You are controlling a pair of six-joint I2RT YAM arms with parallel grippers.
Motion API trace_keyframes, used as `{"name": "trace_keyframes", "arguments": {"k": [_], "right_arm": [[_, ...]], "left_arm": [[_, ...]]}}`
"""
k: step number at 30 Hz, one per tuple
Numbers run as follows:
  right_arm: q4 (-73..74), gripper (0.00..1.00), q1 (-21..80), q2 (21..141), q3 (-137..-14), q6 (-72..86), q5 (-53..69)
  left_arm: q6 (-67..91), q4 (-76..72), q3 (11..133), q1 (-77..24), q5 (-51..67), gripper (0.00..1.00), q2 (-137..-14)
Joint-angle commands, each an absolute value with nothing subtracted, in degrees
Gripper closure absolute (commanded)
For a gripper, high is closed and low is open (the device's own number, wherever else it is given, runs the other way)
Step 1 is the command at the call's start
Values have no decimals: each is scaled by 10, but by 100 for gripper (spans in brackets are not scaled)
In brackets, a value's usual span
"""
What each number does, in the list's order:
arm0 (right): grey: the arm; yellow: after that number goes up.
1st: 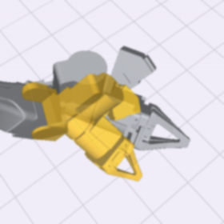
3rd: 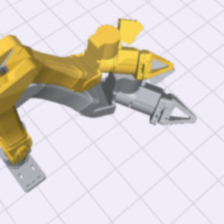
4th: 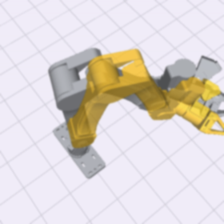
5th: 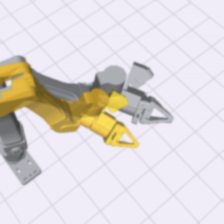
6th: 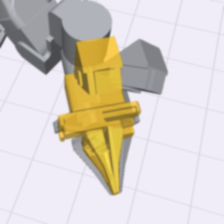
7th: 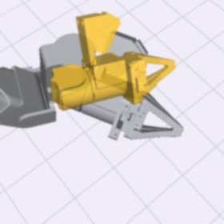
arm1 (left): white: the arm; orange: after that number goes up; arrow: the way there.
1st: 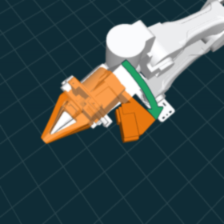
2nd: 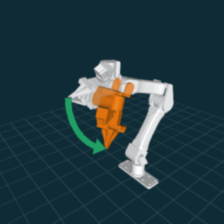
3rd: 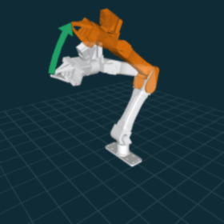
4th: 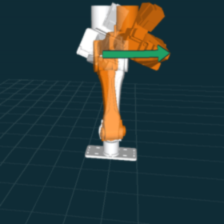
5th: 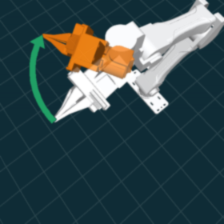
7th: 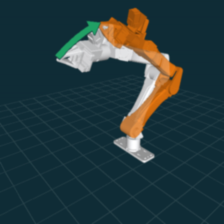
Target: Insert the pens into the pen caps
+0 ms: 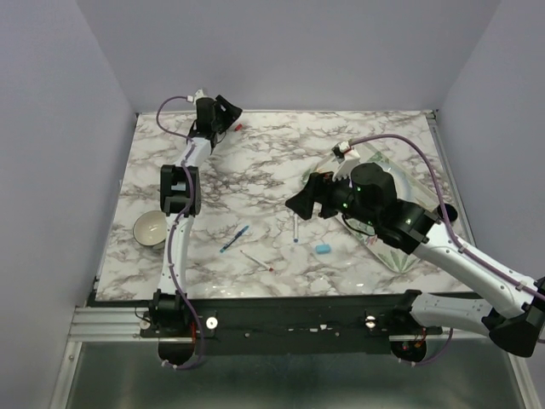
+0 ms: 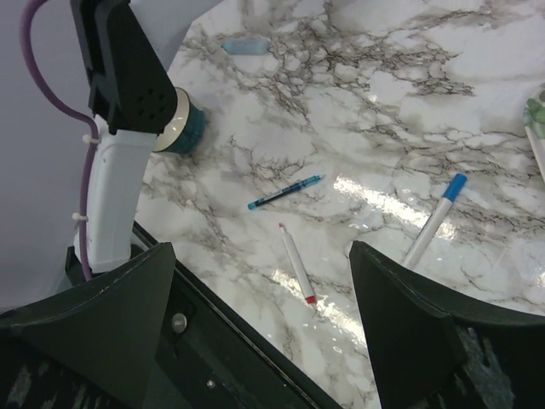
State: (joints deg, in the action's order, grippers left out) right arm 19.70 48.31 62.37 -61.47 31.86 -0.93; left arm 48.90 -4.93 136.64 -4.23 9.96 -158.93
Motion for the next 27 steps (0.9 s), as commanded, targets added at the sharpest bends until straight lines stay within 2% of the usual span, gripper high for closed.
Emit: {"name": "trace_keyframes", "arguments": {"k": [1, 4, 9, 22, 27], "right_arm": [[211, 10, 483, 616, -635, 307, -14], [207, 10, 483, 608, -633, 304, -19], [207, 10, 484, 599, -628, 299, -24], [202, 10, 483, 528, -568, 302, -29], [204, 10, 483, 502, -551, 306, -35]], "left_arm": [[554, -106, 1383, -41, 99, 25, -1628], [587, -112, 1397, -39, 125, 28, -1645], [591, -117, 1383, -40, 151, 28, -1643], [555, -93, 1333, -54, 316, 31, -1615], [526, -74, 1262, -64, 354, 33, -1581]]}}
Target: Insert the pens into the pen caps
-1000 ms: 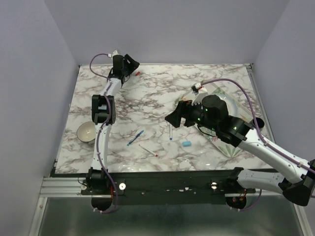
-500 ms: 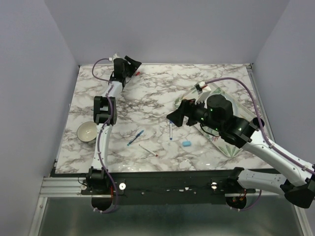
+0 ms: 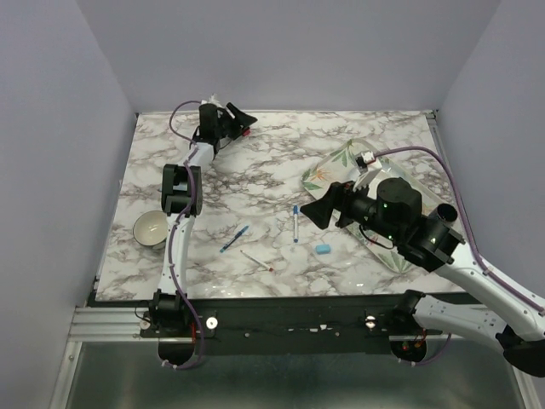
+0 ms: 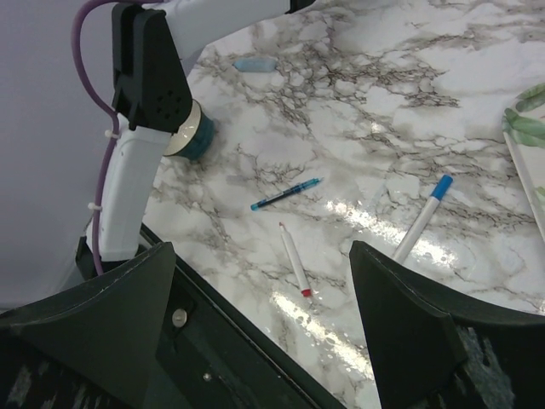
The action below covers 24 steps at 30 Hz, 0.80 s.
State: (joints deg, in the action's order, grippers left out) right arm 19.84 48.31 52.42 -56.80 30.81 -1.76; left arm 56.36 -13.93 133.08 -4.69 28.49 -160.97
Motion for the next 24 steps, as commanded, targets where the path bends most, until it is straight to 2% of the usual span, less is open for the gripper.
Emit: {"name": "trace_keyframes", "arguments": {"k": [1, 24], "right_arm": [[204, 10, 483, 498, -548, 307, -36], [214, 11, 483, 337, -461, 350, -40]], "left_arm": [[521, -75, 1246, -67, 362, 34, -1565], [298, 17, 857, -163, 462, 38, -1304]]}}
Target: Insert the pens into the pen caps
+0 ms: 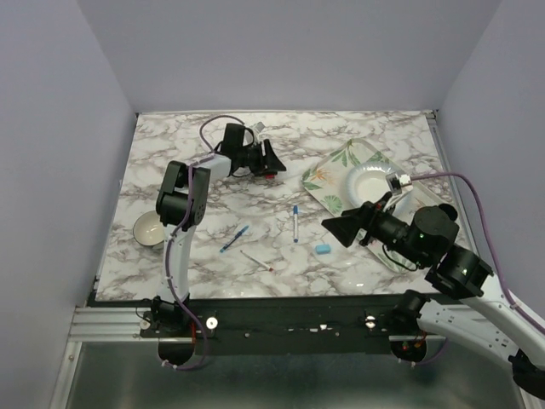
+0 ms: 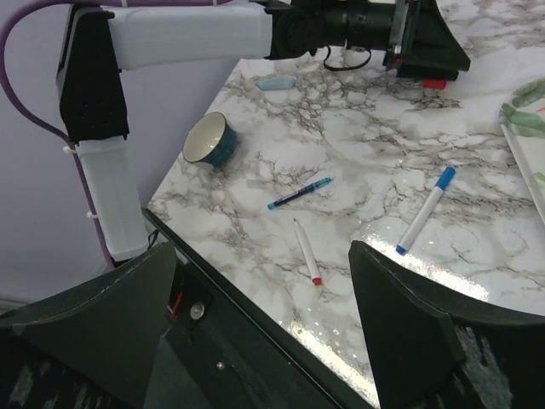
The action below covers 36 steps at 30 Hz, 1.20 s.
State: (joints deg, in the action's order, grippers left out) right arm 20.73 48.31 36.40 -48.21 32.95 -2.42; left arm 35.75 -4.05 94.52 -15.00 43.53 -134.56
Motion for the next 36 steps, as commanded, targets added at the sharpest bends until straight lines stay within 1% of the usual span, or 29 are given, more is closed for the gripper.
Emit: {"name": "trace_keyframes", "arguments": {"k": [1, 3, 6, 10, 14, 15, 17, 18, 19, 20, 21, 22, 24, 25, 26, 27, 29, 30, 31, 36], "right_arm": [[215, 11, 484, 333, -459, 353, -40], [219, 11, 483, 325, -454, 362, -34], [221, 11, 483, 316, -446, 373, -28], [223, 12, 483, 302, -437, 384, -32], [222, 12, 483, 290, -427, 395, -37], [221, 12, 484, 288, -425, 398, -38], [216, 12, 483, 287, -419, 401, -37], [215, 12, 484, 287, -418, 401, -36], [217, 12, 484, 287, -418, 401, -35], [217, 12, 483, 289, -420, 400, -35], [217, 12, 483, 289, -419, 400, -35], [219, 12, 483, 290, -419, 400, -37], [217, 12, 484, 288, -418, 397, -37], [216, 12, 484, 288, -418, 397, -37], [215, 12, 483, 286, -418, 396, -38], [215, 12, 483, 284, -417, 396, -38], [216, 12, 484, 280, -417, 394, -40], [217, 12, 484, 279, -417, 393, -41], [221, 12, 483, 273, -417, 392, -42], [232, 12, 484, 254, -416, 388, -51]], "left_arm": [[298, 8, 839, -163, 471, 38, -1282], [296, -12, 792, -163, 479, 39, -1256], [283, -3, 763, -163, 465, 39, -1204], [320, 17, 768, -167, 390, 38, -1135], [370, 99, 795, -175, 224, 40, -1090], [396, 125, 798, -178, 159, 41, -1079], [432, 151, 800, -185, 99, 44, -1048], [464, 196, 809, -188, 55, 50, -1039], [530, 236, 823, -193, -34, 51, -1030], [573, 283, 844, -199, -87, 53, -1033], [608, 402, 903, -211, -128, 57, -1041], [652, 452, 931, -215, -161, 57, -1062], [684, 540, 983, -221, -148, 59, -1082], [706, 556, 989, -221, -129, 61, -1098], [731, 563, 989, -222, -100, 67, -1104], [757, 589, 990, -226, -97, 74, -1110], [795, 589, 985, -251, -105, 73, -1117], [812, 594, 988, -258, -111, 68, -1121], [826, 598, 990, -271, -112, 67, -1128], [860, 583, 1020, -279, -113, 65, -1166]]}}
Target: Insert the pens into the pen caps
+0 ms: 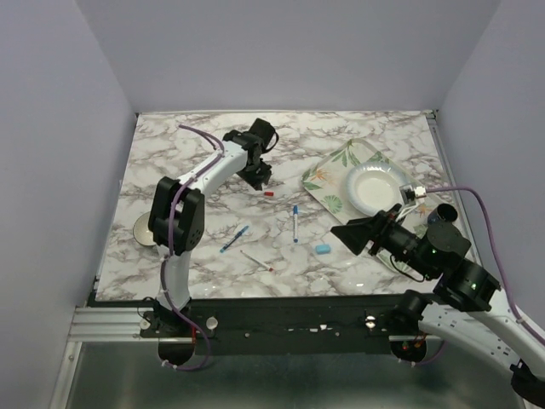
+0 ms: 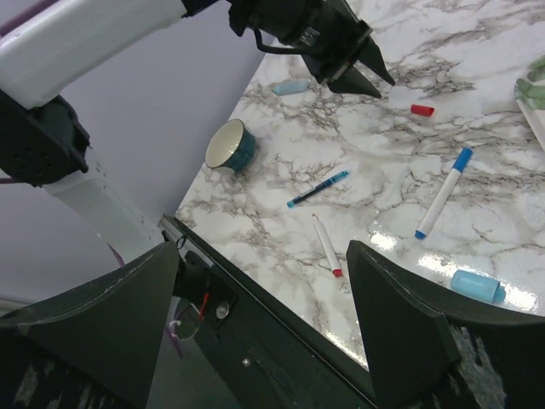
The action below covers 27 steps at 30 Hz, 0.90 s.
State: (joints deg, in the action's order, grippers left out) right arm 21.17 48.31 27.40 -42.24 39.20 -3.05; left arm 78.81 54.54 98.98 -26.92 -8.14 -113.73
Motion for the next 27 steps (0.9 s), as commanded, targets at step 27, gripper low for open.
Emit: {"name": "trace_keyframes", "arguments": {"k": [27], "right_arm": [[271, 12, 483, 198, -424, 358, -83]], "left_arm": [[956, 589, 1088, -291, -114, 59, -1288]]}}
